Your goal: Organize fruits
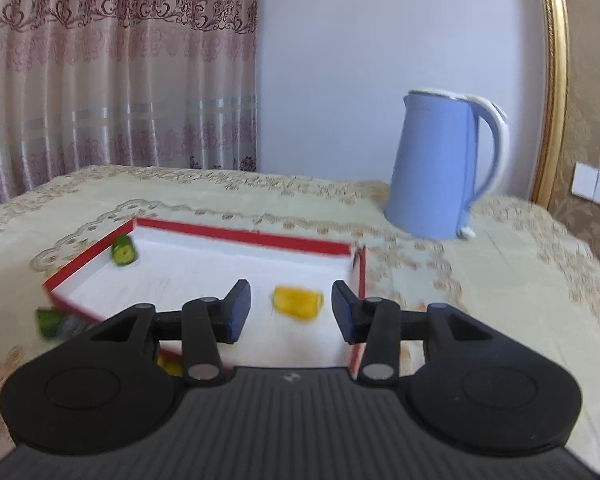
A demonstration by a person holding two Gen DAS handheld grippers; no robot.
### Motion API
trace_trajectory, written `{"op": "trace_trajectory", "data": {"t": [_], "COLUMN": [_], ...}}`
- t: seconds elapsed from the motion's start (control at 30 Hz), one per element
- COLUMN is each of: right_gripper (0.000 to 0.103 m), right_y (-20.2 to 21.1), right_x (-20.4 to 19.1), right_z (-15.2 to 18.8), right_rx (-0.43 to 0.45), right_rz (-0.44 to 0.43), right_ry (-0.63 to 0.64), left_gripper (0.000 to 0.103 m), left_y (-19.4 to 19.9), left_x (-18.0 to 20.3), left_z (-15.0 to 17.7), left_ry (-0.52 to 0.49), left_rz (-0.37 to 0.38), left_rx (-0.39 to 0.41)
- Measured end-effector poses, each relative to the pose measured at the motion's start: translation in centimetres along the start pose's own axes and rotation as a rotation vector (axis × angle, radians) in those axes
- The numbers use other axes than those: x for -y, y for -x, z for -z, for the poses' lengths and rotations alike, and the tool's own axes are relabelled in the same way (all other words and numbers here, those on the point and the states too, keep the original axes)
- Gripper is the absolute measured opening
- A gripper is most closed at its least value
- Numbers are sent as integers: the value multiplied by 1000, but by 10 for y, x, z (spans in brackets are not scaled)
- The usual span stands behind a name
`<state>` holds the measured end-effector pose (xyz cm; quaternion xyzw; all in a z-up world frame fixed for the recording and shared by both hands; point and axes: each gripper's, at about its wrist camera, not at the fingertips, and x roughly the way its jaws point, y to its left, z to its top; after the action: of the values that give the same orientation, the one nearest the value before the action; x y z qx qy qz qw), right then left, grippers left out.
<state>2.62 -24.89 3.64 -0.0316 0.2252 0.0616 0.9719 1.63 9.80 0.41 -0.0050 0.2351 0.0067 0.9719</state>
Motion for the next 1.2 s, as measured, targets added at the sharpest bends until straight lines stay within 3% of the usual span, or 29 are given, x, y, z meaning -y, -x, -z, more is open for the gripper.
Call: {"op": "trace_trajectory", "data": {"t": [0.2,0.27,0.47,0.63,0.77,0.97,1.03,1.2], "right_gripper": [42,50,55,59,61,61,61,61], "right_y": [15,15,16,13,11,10,9,6], "right_x": [12,12,2,1,3,2,2,-5], "right_z": [23,27,32,36,39,41,42,42], "right_rx": [-29,-29,-29,-38,-44,-53,-63,-77], "right_rz": [-61,-61,-95,-102,-102,-102,-105,-118], "right_ry": [-90,-100,-81,-79,-91,-89,-91,-77], "left_gripper": [88,88,88,61,57,57,38,34], "left_y": [-4,-7,-26,-41,-53,-62,-65,-65], "left_x": [25,36,65,63,63,70,71,72], "left_z": [-3,-2,3,2,3,5,5,4], "left_ry": [-72,-118,-281,-266,-238,-268,-270,-242], "left_rz": [23,40,26,67,125,144,157,168], "left_rx": [9,14,-1,-69,-121,-130,-135,-145]}}
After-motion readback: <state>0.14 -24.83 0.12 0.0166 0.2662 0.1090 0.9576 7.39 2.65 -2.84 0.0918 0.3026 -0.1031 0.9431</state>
